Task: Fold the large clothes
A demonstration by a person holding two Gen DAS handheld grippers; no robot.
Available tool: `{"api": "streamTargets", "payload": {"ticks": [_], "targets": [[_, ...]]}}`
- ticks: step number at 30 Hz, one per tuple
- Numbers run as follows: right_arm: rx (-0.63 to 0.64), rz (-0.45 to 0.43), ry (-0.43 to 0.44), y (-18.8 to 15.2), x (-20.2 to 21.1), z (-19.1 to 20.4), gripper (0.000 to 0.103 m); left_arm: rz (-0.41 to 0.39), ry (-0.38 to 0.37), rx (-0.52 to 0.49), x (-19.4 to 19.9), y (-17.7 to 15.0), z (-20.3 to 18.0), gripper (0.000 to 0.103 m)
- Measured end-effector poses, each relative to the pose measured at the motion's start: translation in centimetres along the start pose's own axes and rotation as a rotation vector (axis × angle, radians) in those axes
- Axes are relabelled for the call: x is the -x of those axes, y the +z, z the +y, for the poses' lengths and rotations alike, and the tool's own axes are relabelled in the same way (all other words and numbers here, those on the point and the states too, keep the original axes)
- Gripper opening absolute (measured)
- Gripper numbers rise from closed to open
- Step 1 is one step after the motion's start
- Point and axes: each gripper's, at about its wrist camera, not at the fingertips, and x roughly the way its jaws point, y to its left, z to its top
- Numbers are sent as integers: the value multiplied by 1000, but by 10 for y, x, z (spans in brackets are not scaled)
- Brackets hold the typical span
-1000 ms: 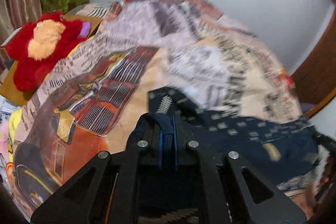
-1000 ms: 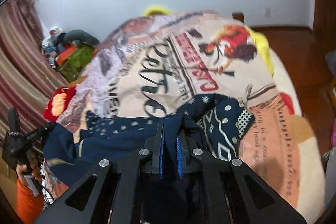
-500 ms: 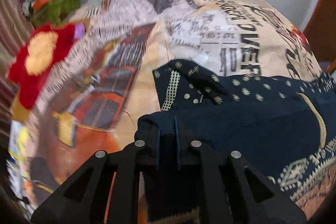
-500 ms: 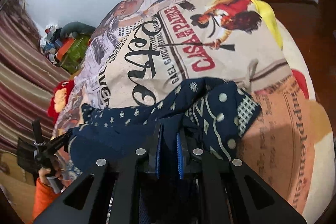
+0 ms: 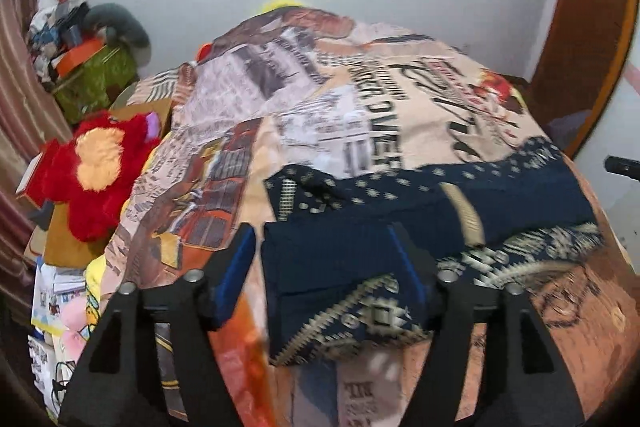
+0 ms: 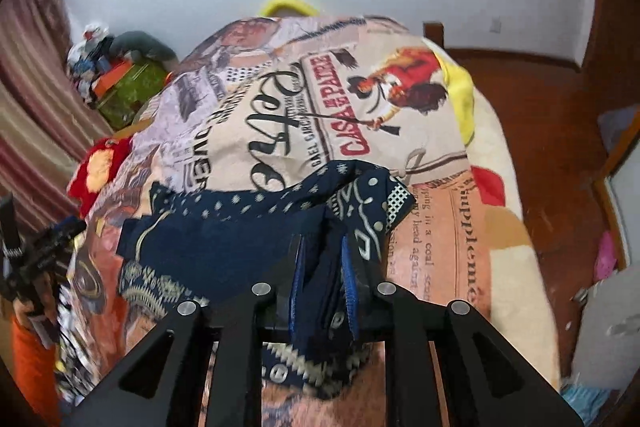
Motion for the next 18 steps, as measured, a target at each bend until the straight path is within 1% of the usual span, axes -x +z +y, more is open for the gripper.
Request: {"api": "streamTargets", "payload": {"ticks": [2,4,5,7,8,9,10,13,16,18], "targets": [[47,-2,13,-9,7,15,15,9,-25,-23,2,-5,-12,73],[85,7,30,-17,8,30,16,36,-48,-58,-2,-12,-26,73],[101,15,39,-21,7,37,19,49,-54,-72,-5,-17,-31,73],[127,24,55,-30,4,52,39,81,-69,-98,-13,-26,-44,73],[139,14,63,-34,2,58,59,104,-81,-108,-20,-31,-50,73],[154,-4,72,-38,2,65,66,131,-93,-113,-28,-36,-56,73],[169,-9,81,-42,-1,71,66,157,-106,-117,-35,-40,-61,73],[195,35,114,-49,-17,89,66,206,-122,-112,-53,-47,-71,73],[205,85,147,-53,-37,102,66,223,-126,-86,-69,-45,-73,73],[238,100,129,-55,-53,111,66,218,-133,-67,-75,-40,-70,73]]}}
